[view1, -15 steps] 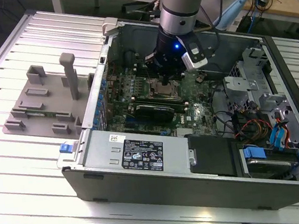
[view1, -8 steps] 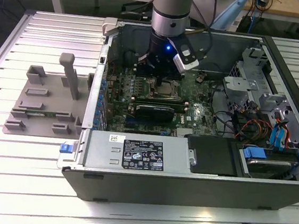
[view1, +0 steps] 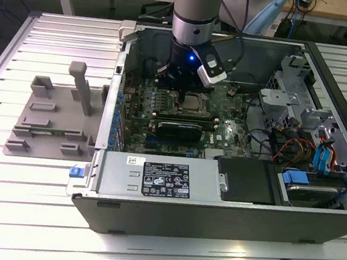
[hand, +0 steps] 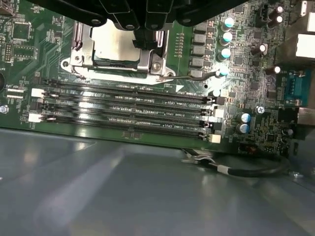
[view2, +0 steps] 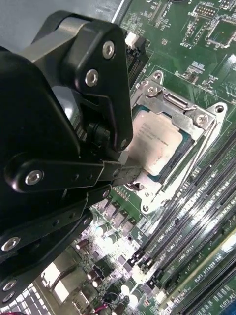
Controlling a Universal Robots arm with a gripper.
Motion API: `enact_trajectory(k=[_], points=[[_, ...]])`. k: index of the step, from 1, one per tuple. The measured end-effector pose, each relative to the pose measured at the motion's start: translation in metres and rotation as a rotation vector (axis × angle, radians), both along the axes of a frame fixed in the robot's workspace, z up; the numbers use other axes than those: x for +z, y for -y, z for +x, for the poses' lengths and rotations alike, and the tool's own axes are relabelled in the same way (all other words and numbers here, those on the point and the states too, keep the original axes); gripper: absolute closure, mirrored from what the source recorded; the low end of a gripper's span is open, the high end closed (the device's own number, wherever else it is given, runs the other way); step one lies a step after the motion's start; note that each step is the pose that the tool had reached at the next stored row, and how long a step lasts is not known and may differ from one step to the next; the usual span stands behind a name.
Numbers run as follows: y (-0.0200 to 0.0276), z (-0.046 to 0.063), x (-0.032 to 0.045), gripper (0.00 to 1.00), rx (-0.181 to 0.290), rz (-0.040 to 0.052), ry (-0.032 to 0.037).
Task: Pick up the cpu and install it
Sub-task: 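Close the cpu cover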
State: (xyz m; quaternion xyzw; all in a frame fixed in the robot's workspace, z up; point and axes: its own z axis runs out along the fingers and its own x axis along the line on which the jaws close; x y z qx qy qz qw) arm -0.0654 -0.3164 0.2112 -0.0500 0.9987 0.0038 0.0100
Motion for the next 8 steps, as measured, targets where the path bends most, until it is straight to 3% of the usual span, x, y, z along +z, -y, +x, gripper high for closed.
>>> enact_trajectory(k=[8], points=[[0.0022, -0.0047, -0.0078, 0.89, 0.000, 0.0026, -0.0002]])
